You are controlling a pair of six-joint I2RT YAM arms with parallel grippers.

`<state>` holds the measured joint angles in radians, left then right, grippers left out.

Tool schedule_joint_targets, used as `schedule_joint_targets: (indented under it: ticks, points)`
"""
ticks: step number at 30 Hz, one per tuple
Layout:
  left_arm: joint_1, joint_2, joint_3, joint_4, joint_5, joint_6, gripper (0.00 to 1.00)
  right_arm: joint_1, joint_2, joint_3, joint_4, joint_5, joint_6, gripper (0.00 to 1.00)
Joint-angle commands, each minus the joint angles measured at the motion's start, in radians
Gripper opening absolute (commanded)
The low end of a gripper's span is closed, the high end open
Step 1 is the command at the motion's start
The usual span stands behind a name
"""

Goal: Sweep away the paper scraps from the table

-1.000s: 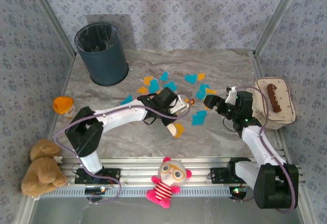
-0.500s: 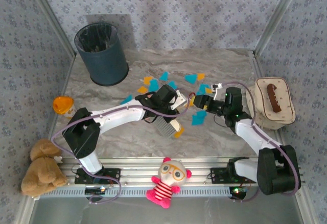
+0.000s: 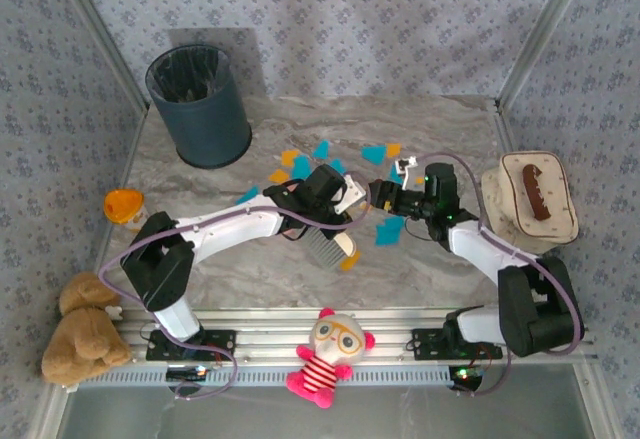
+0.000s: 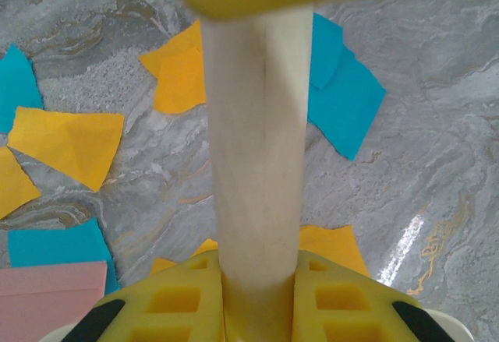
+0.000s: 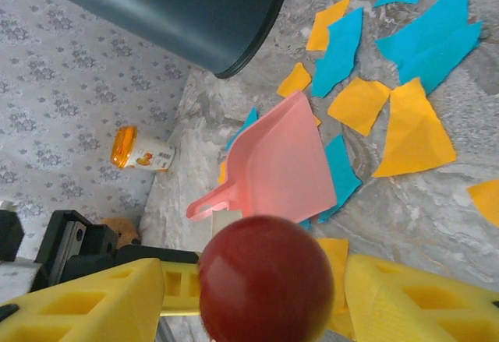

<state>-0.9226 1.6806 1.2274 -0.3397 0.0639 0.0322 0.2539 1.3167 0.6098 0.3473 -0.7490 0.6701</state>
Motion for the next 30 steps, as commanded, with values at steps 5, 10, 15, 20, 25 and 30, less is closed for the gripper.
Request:
schedule_joint_targets:
  ticks: [5, 10, 15, 20, 25, 30]
  points:
    - [0.001, -0.061, 0.016, 0.049, 0.035, 0.005, 0.19, 0.03, 0.048, 0.045, 0.048, -0.039, 0.019, 0.61]
    - [-0.004, -0.058, 0.024, 0.05, 0.053, 0.015, 0.19, 0.045, 0.07, 0.057, 0.064, -0.046, 0.026, 0.59]
    - [-0.005, -0.046, 0.037, 0.044, 0.058, 0.021, 0.18, 0.063, 0.085, 0.075, 0.061, -0.071, 0.02, 0.58]
    - [-0.008, -0.033, 0.05, 0.041, 0.063, 0.022, 0.18, 0.076, 0.098, 0.083, 0.058, -0.081, 0.016, 0.56]
    - [-0.01, -0.023, 0.058, 0.041, 0.066, 0.023, 0.19, 0.082, 0.105, 0.084, 0.066, -0.085, 0.018, 0.5]
    - [-0.01, -0.015, 0.061, 0.039, 0.064, 0.021, 0.19, 0.083, 0.105, 0.08, 0.082, -0.077, 0.028, 0.34]
